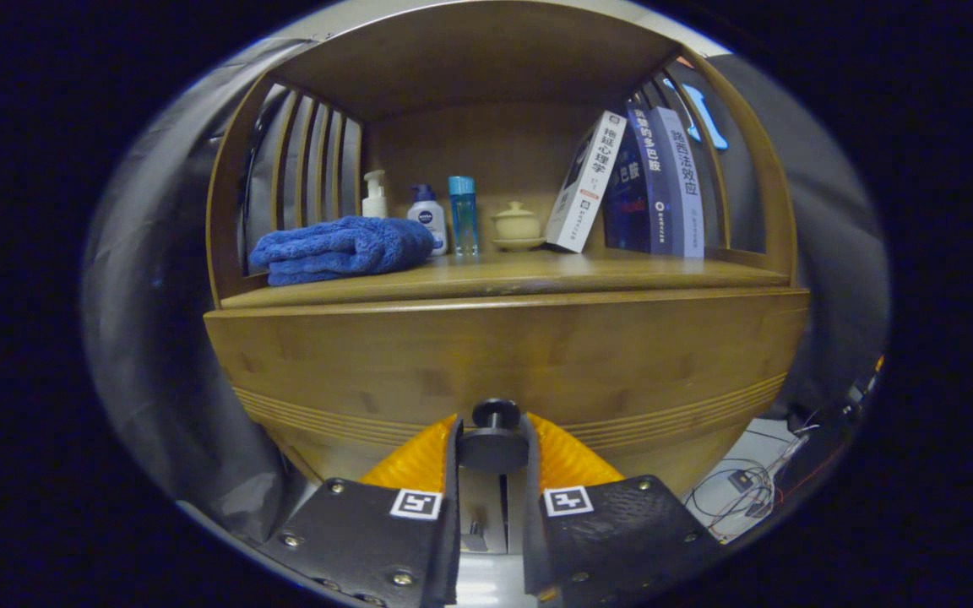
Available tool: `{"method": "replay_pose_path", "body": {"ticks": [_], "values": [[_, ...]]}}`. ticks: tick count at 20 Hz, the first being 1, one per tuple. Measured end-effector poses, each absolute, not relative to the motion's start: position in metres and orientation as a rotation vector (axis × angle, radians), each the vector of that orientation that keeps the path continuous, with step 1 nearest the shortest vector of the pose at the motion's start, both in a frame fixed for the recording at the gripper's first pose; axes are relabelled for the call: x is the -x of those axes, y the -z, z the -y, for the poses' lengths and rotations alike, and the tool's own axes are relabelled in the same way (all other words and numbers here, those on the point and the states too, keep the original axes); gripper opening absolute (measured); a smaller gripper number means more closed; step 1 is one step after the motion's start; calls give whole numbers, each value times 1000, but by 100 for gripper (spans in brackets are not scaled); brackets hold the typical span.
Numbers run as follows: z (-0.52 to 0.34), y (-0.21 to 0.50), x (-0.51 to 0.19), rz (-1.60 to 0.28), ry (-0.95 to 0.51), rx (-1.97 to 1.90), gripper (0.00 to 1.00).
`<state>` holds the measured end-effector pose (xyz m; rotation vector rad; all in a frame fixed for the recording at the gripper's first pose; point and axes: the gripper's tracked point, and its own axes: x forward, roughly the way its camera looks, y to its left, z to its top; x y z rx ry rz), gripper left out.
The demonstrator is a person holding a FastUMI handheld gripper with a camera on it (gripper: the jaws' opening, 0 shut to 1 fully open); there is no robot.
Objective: Pull open the drawer, take out the items inside it, and place them on the countertop above the cabinet.
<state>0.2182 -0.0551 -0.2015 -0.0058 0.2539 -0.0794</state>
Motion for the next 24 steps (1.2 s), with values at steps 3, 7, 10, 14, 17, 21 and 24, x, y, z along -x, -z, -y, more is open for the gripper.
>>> {"method": "replay_pose_path", "body": {"ticks": [3,7,10,14,17,21,24], "values": [[52,201,-199,-245,90,-4,30],[50,200,-170,-242,95,9,30],[48,200,-149,-226,104,-4,30],[46,199,-126,-219,119,1,30],[44,199,-110,-211,124,4,30],[43,207,-88,-231,126,24,30],[41,206,-71,-215,133,12,30]]}}
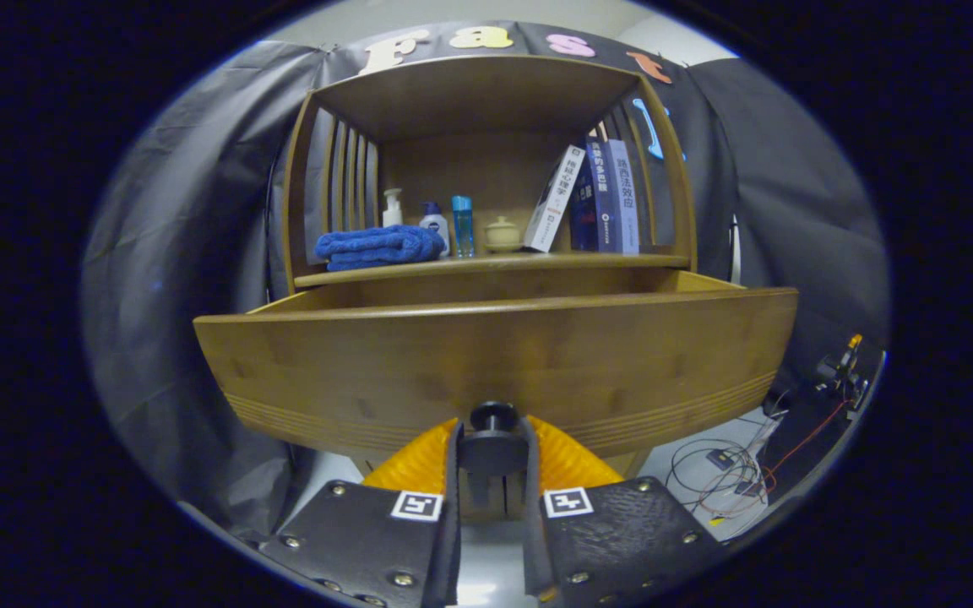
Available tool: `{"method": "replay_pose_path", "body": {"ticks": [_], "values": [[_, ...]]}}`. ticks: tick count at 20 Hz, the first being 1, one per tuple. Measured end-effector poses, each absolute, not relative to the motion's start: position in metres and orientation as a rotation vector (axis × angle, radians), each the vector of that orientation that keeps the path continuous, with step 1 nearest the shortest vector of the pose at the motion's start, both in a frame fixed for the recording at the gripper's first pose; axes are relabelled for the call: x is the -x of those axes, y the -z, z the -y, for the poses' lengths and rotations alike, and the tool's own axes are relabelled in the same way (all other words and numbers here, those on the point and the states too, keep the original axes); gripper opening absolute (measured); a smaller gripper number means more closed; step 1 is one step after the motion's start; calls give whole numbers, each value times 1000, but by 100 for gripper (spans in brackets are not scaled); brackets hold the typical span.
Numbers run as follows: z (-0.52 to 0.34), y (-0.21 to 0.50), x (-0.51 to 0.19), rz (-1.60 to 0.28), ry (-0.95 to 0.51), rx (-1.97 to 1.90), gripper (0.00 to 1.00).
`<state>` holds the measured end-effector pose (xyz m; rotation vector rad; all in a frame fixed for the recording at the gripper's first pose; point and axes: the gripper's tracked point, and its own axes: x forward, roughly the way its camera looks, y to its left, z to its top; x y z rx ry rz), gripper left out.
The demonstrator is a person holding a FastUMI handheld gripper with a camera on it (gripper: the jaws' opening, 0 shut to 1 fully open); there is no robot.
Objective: Pull open the drawer, take out the items inside it, and place them on the countertop above the cabinet.
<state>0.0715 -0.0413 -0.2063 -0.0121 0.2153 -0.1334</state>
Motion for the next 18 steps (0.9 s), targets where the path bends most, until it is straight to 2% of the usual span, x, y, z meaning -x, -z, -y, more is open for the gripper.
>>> {"method": "replay_pose_path", "body": {"ticks": [7,9,14,18], "values": [[42,208,-65,-211,136,-17,30],[42,208,-64,-224,140,-12,38],[39,191,-54,-210,143,-6,42],[22,107,-55,-30,102,-32,42]]}}
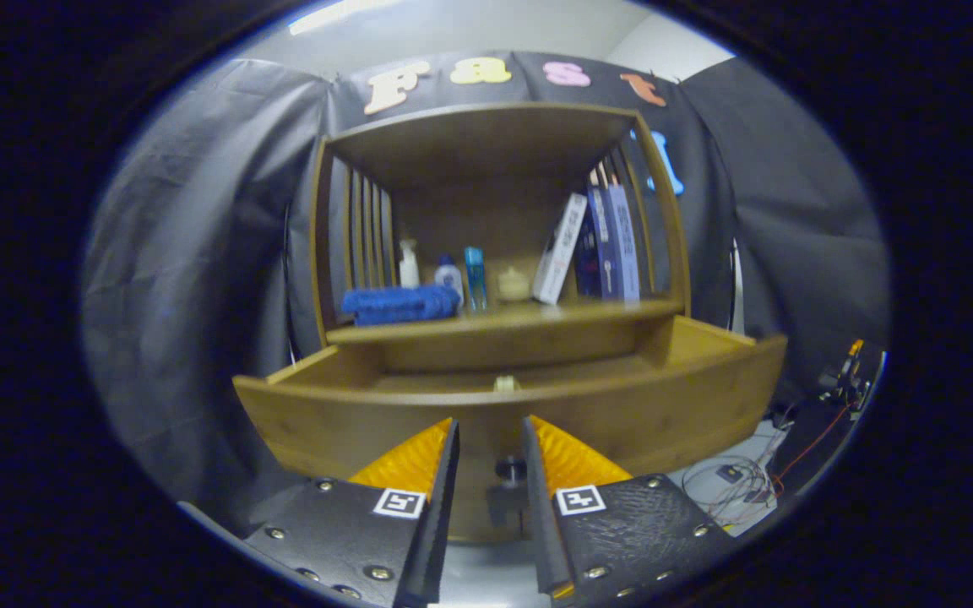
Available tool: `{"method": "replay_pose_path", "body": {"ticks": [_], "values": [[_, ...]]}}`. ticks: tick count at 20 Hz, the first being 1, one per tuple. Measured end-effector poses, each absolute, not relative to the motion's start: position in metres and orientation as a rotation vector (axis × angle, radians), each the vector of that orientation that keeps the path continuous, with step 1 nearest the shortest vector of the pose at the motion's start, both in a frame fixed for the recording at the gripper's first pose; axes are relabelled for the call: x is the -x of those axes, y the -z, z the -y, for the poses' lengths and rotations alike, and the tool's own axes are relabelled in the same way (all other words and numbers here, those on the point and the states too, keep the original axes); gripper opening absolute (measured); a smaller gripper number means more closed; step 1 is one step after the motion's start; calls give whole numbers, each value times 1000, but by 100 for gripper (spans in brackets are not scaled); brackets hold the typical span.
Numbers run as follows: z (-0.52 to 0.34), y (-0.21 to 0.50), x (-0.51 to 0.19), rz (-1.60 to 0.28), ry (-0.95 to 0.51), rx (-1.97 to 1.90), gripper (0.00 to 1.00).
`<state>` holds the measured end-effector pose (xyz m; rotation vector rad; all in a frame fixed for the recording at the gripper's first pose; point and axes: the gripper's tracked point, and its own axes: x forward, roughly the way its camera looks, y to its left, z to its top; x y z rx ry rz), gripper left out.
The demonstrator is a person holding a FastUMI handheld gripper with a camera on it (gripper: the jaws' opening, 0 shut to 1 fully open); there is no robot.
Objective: Pull open the drawer, take out the items inside it, and place them on the countertop above the cabinet.
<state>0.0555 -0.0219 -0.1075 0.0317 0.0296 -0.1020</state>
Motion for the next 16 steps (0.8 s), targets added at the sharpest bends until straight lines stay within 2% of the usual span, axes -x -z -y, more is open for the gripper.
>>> {"method": "replay_pose_path", "body": {"ticks": [3,6,12,16], "values": [[16,66,-80,-15,121,-46,42],[15,61,-121,-97,125,-12,42],[21,111,-189,-418,155,-5,42],[38,154,-204,-634,208,35,43]]}}
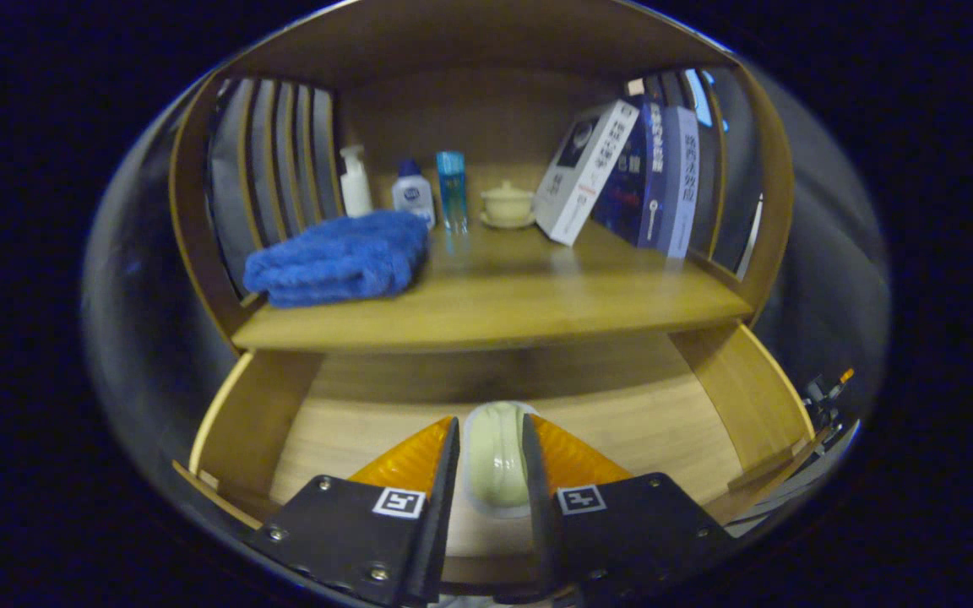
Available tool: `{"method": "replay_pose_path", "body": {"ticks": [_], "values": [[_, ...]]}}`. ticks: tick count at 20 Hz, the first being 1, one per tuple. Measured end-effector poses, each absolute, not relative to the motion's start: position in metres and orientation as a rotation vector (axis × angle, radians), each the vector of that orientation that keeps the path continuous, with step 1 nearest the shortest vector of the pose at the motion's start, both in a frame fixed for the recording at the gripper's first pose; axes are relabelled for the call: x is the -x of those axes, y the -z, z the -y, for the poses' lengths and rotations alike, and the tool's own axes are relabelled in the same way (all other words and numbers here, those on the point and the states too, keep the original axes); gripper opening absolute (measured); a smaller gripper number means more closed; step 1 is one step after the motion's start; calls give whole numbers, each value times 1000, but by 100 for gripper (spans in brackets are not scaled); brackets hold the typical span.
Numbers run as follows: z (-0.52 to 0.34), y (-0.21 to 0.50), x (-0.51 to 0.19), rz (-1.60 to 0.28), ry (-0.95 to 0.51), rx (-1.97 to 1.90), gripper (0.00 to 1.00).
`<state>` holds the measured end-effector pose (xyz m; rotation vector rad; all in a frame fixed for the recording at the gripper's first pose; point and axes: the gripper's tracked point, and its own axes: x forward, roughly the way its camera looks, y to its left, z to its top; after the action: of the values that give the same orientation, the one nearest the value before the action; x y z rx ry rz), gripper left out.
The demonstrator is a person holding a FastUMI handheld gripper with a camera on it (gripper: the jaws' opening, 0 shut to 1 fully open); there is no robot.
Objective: Pull open the drawer, take out the items inside it, and place them on the countertop above the cabinet.
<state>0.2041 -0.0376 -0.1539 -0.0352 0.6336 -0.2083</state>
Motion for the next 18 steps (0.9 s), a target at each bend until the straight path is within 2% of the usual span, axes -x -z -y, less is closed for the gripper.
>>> {"method": "replay_pose_path", "body": {"ticks": [6,13,17,18], "values": [[50,197,-211,-835,237,36,43],[52,209,-216,-924,248,-20,42],[52,202,-219,-909,252,-28,43],[54,211,-222,-917,246,-14,30]]}}
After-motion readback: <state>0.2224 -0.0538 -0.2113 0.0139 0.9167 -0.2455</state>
